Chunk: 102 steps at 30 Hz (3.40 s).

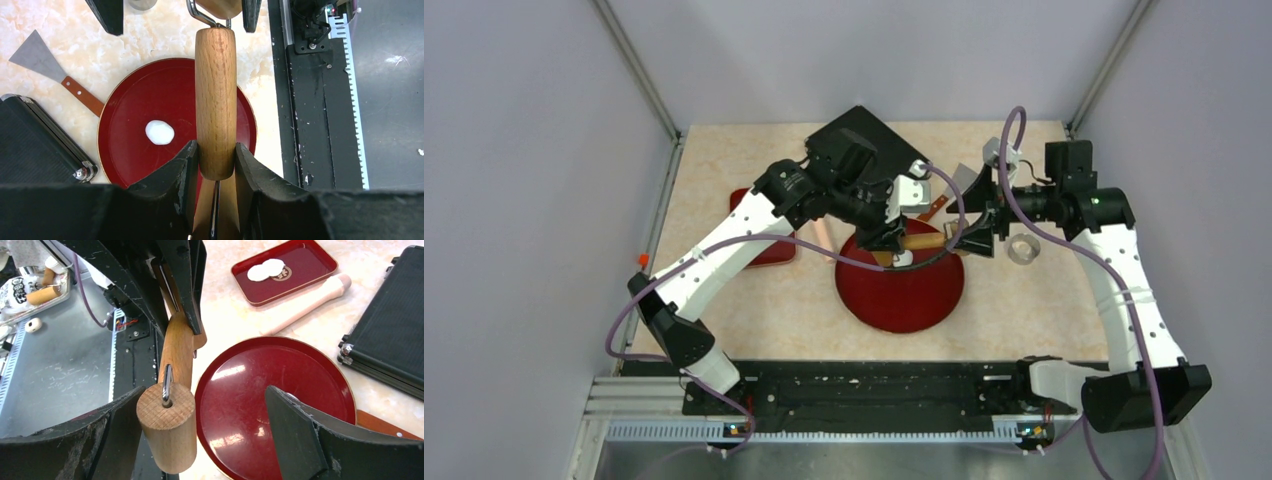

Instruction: Roll out the dumpling wrappers from the dough

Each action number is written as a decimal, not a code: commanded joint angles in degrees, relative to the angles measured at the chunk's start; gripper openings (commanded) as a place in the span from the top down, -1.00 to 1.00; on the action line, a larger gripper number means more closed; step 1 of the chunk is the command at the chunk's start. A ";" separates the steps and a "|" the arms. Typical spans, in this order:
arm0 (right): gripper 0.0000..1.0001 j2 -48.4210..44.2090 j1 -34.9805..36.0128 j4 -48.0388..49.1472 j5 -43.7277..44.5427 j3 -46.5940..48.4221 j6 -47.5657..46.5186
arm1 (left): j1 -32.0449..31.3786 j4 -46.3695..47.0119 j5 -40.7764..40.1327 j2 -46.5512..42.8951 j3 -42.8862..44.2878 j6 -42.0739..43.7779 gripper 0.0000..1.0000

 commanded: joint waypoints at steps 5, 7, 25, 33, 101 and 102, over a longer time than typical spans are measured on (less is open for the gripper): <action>-0.67 2.38 5.20 0.08 -1.33 0.11 -3.79 | -0.20 5.75 -0.53 0.91 2.65 -3.47 1.00; -0.60 2.60 5.96 1.84 -0.95 -0.56 -2.51 | -0.20 5.80 -0.53 1.68 2.91 -3.65 1.00; -0.31 4.95 7.94 0.52 3.88 -1.06 -5.86 | 0.26 4.87 -1.12 2.99 4.67 -4.11 1.00; 0.81 4.96 7.94 0.50 1.91 -1.07 -5.61 | 0.33 5.50 -1.36 2.79 4.42 -4.57 1.00; 1.00 5.19 32.34 8.80 63.75 -4.98 -11.30 | 18.70 36.56 -22.98 16.63 -27.21 -20.93 -0.44; 1.00 5.45 32.72 8.77 63.63 -4.59 -11.04 | 18.64 36.60 -22.70 17.13 -27.22 -20.97 -0.41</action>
